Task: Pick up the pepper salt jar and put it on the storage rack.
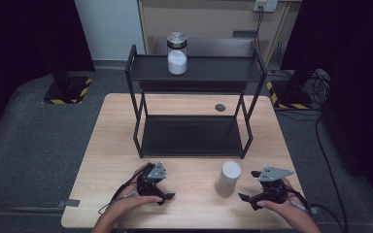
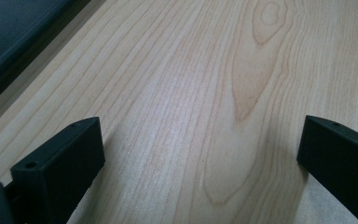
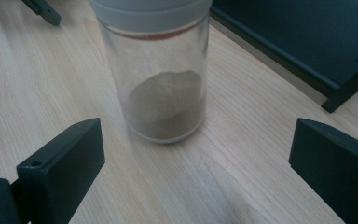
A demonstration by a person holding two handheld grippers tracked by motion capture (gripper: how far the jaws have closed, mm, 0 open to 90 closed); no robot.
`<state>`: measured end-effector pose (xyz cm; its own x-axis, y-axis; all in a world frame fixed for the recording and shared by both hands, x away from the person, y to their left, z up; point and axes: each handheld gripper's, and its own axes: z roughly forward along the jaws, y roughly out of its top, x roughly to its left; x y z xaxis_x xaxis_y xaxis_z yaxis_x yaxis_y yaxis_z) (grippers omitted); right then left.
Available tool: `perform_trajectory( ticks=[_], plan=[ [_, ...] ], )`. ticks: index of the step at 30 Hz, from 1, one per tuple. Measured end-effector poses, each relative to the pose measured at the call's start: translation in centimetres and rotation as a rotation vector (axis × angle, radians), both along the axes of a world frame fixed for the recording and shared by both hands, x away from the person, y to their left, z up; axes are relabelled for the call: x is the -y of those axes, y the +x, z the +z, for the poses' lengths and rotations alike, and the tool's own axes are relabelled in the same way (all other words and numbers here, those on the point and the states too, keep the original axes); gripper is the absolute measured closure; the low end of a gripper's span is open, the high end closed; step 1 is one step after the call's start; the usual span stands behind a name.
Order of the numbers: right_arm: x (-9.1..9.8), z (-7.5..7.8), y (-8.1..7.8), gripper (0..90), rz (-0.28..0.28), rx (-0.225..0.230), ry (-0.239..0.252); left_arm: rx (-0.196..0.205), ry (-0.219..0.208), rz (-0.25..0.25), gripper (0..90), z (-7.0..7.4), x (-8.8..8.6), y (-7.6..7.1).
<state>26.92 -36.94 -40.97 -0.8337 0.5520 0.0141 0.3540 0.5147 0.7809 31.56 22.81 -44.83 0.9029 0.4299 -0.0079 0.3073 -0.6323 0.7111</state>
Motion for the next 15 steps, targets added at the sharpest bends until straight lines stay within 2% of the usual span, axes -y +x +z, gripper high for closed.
perform_trajectory(
  ticks=[15],
  plan=[
    [-0.82, 0.41, 0.10, 4.4, 0.029, 0.007, 0.016, 0.000, 0.000, 0.000, 0.0, 0.00, 0.00, 0.00]
  ],
)
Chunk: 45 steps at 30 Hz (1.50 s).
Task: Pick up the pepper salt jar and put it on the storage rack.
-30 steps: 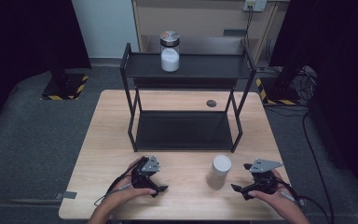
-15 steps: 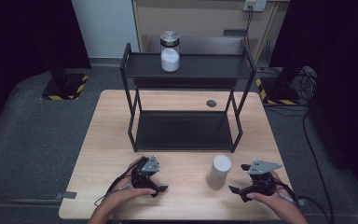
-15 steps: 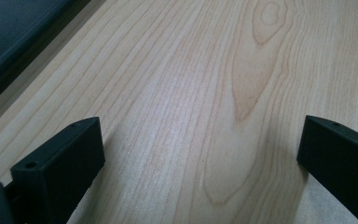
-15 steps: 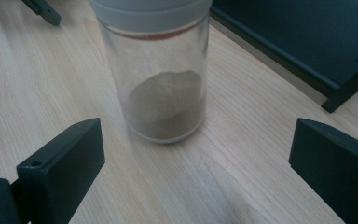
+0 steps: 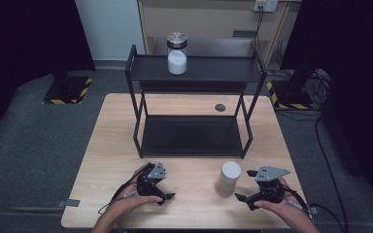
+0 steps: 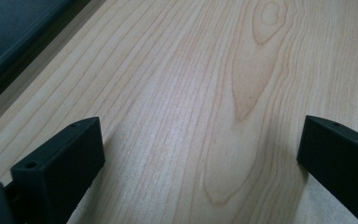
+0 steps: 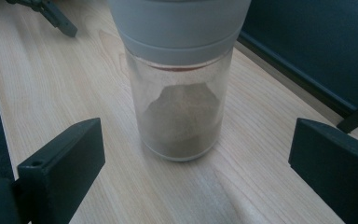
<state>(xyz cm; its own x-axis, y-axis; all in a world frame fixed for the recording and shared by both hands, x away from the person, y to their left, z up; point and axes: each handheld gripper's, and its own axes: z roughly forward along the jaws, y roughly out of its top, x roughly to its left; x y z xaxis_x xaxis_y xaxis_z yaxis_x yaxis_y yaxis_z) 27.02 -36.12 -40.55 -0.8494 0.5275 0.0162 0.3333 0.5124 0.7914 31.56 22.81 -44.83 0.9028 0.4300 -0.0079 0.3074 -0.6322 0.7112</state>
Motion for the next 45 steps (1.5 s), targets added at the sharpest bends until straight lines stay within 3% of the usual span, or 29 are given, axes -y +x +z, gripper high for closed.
perform_trajectory(
  ticks=[35, 45],
  plan=[
    [-2.0, 0.0, 0.6, 5.6, 0.021, 0.021, 0.019, 0.001, 0.004, -0.002, 0.0, 0.0, 0.0, 0.0],
    [-2.5, -0.1, 0.7, 11.7, 0.015, 0.027, 0.034, 0.001, 0.004, -0.002, 0.0, 0.0, 0.0, 0.0]
  ],
)
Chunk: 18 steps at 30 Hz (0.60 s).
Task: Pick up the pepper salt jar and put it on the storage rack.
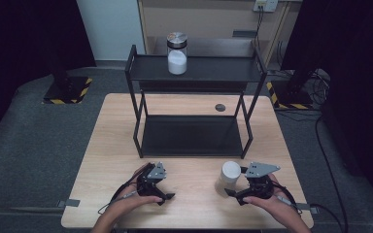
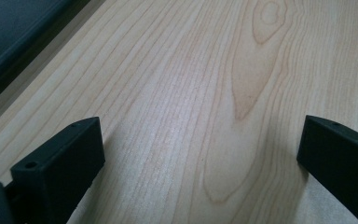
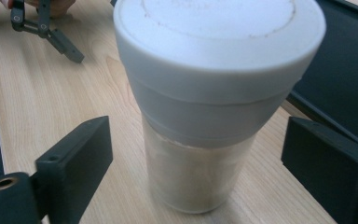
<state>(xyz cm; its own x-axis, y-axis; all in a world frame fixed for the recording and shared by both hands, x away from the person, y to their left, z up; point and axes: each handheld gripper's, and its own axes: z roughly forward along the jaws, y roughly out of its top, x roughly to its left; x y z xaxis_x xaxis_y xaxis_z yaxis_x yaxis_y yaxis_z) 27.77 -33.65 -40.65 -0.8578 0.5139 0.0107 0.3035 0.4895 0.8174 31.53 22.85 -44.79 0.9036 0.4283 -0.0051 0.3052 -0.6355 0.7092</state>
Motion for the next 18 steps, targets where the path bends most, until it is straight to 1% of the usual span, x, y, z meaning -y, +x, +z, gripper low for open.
perform_trajectory(
  ticks=[2, 6, 15, 18],
  plan=[
    [-0.1, -0.1, 0.0, 13.6, -0.006, -0.003, 0.009, 0.000, -0.001, 0.000, 0.0, 0.0, 0.0, 0.0],
    [-0.3, -0.4, 0.0, 19.1, -0.013, 0.004, 0.031, 0.000, -0.001, 0.000, 0.0, 0.0, 0.0, 0.0],
    [-1.0, -1.1, -0.6, 33.5, -0.044, 0.044, 0.055, 0.000, -0.001, 0.001, 0.0, 0.0, 0.0, 0.0],
    [-1.2, -1.3, -0.8, 34.6, -0.053, 0.056, 0.061, 0.000, -0.001, 0.001, 0.0, 0.0, 0.0, 0.0]
  ],
)
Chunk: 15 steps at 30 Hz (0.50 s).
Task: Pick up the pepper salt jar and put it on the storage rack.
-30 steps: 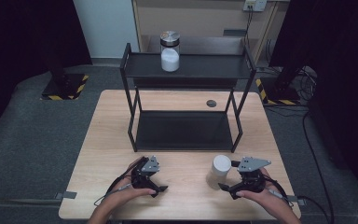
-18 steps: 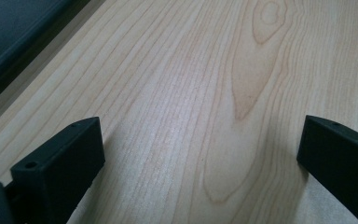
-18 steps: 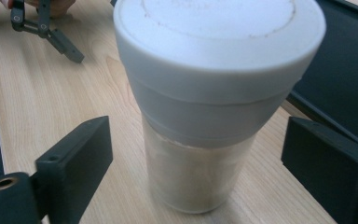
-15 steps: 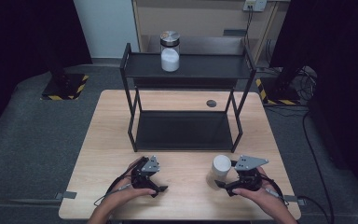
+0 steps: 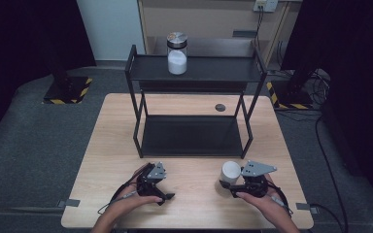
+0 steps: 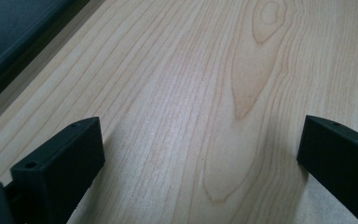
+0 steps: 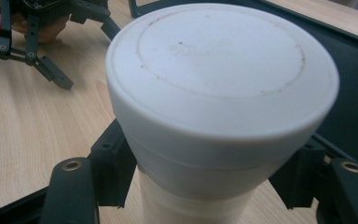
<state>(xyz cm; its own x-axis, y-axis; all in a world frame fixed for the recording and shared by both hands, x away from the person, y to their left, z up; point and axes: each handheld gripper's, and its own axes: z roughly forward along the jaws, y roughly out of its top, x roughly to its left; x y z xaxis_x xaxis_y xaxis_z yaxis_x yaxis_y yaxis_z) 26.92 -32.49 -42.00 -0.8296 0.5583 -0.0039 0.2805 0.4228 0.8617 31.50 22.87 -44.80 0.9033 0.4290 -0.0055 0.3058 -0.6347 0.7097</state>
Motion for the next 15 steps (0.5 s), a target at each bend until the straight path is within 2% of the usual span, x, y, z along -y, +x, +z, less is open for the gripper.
perform_trajectory(
  ticks=[15],
  plan=[
    [-0.01, -0.13, -0.16, 35.2, -0.004, 0.007, 0.004, -0.001, -0.005, 0.001, 0.0, -0.06, -0.04, 0.00]
  ],
)
